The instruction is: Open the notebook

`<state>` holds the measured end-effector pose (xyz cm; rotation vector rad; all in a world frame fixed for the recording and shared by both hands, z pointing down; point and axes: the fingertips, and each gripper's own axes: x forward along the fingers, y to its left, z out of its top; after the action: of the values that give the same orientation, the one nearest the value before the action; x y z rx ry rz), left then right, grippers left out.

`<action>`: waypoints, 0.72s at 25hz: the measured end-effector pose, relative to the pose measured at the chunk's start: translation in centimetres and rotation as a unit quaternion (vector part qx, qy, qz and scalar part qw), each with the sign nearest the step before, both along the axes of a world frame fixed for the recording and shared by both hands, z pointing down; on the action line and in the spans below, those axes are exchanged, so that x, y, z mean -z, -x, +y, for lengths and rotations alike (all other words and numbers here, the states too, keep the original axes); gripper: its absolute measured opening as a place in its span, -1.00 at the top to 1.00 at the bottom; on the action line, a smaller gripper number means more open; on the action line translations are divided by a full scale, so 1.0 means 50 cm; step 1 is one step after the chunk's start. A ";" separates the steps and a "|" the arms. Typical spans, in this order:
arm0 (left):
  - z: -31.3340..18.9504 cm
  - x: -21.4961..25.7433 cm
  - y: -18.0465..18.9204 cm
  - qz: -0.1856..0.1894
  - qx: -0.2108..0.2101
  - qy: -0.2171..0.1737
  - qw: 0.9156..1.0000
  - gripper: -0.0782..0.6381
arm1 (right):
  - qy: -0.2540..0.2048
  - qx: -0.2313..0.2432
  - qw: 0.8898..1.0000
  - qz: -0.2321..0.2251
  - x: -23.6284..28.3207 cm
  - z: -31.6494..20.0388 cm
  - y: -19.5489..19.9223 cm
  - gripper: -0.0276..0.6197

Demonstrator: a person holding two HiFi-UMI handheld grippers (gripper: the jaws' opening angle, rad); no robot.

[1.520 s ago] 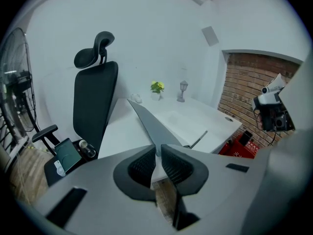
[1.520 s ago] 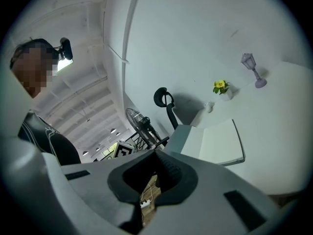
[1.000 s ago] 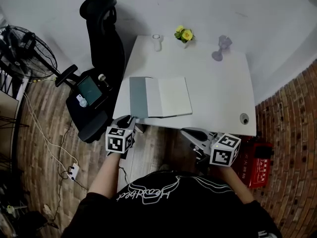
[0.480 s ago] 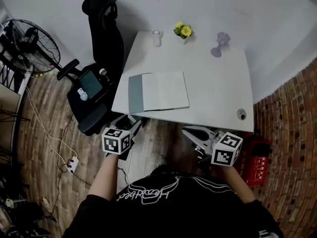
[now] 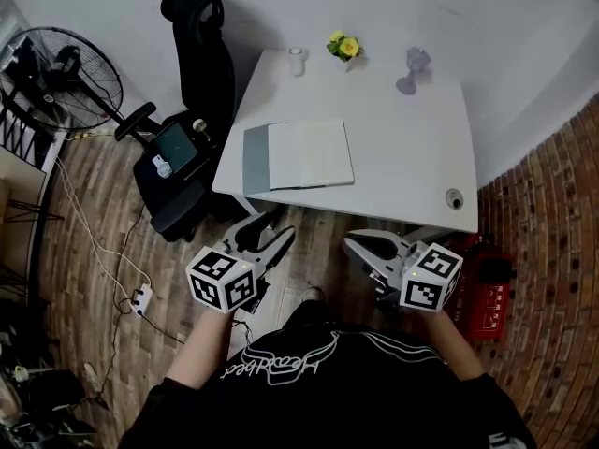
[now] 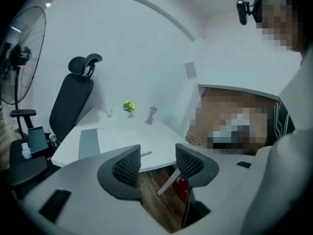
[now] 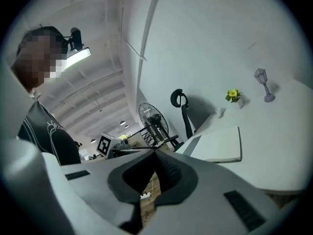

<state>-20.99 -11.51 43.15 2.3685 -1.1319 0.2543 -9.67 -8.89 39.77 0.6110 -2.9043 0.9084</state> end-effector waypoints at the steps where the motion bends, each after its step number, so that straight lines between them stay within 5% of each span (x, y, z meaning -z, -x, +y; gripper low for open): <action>1: 0.013 0.017 -0.018 0.009 -0.009 -0.004 1.000 0.12 | -0.007 0.001 1.000 -0.002 0.007 0.010 -0.006 0.91; 8: 0.099 0.127 -0.104 0.041 -0.035 -0.038 0.998 0.58 | -0.061 -0.005 0.998 -0.001 0.071 0.068 -0.044 0.91; 18: 0.203 0.163 -0.202 0.030 -0.095 -0.054 0.994 0.65 | -0.102 -0.019 0.994 -0.037 0.133 0.148 -0.090 0.91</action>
<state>-10.91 -1.34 34.99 2.5650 -0.9133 0.1894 -5.18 -1.50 33.10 0.6600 -3.0874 0.6550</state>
